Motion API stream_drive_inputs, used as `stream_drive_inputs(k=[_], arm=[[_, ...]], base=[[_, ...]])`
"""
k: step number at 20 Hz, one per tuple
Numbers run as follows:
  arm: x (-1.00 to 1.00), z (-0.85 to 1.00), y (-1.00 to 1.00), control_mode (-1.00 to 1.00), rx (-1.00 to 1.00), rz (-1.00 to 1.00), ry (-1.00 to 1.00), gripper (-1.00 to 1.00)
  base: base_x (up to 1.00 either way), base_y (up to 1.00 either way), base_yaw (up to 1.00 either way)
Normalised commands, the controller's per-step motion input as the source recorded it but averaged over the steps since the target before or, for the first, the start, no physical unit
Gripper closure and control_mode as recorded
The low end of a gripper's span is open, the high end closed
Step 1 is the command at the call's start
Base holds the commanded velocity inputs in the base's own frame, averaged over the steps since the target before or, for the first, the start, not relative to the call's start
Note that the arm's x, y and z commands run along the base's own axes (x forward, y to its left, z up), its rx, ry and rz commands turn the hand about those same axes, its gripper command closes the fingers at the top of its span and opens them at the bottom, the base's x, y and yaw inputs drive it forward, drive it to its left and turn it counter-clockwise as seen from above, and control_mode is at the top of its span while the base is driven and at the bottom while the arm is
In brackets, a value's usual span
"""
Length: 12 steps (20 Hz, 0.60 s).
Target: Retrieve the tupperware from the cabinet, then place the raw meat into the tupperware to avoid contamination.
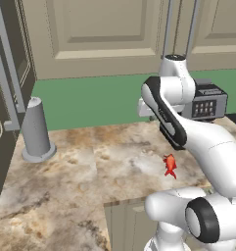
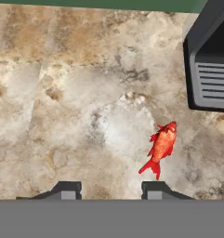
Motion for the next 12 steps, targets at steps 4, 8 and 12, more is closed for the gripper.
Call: stream_drive_inputs(k=[4,8,12], arm=[[-0.19,0.00,0.00,-1.00,0.00,0.00,-0.09,-1.00],[-0.41,0.27,-0.21,-1.00,0.06,-0.07,-0.26,-1.00],[-0.19,0.54,-0.13,-1.00,0.01,-0.12,-0.24,-1.00]], base=[[0.00,0.00,0.00],[0.00,0.00,0.00],[0.00,0.00,0.00]])
